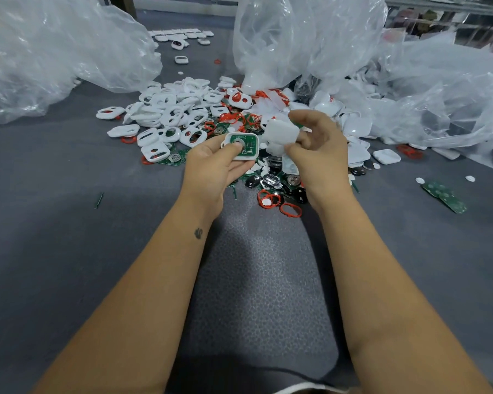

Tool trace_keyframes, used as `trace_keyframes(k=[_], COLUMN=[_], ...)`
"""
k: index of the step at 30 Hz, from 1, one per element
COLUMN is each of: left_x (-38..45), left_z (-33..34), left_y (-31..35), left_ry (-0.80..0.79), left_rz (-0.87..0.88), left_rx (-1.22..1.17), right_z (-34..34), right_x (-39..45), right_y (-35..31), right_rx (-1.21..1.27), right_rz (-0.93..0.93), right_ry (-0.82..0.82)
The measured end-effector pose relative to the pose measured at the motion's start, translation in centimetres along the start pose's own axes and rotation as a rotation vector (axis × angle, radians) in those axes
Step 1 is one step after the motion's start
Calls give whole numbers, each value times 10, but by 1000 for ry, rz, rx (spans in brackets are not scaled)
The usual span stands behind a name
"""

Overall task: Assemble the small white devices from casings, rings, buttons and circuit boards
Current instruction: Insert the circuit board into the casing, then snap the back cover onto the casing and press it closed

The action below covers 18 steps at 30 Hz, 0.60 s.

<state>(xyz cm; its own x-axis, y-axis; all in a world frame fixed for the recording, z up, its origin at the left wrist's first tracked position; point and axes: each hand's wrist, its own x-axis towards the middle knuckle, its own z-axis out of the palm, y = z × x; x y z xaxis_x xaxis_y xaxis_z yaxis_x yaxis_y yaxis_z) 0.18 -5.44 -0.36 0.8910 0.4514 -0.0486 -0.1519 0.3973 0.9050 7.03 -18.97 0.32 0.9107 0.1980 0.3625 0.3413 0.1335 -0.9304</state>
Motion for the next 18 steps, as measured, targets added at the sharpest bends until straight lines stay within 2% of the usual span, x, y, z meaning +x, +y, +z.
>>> trace_keyframes(k=[7, 18], left_x=[0, 0], left_z=[1, 3], left_y=[1, -1], left_ry=[-5, -19], left_rz=[-4, -39], left_rx=[9, 61], right_z=[3, 6], right_x=[-3, 0], right_y=[-1, 0], right_rx=[252, 168], right_rz=[130, 178], right_ry=[-155, -92])
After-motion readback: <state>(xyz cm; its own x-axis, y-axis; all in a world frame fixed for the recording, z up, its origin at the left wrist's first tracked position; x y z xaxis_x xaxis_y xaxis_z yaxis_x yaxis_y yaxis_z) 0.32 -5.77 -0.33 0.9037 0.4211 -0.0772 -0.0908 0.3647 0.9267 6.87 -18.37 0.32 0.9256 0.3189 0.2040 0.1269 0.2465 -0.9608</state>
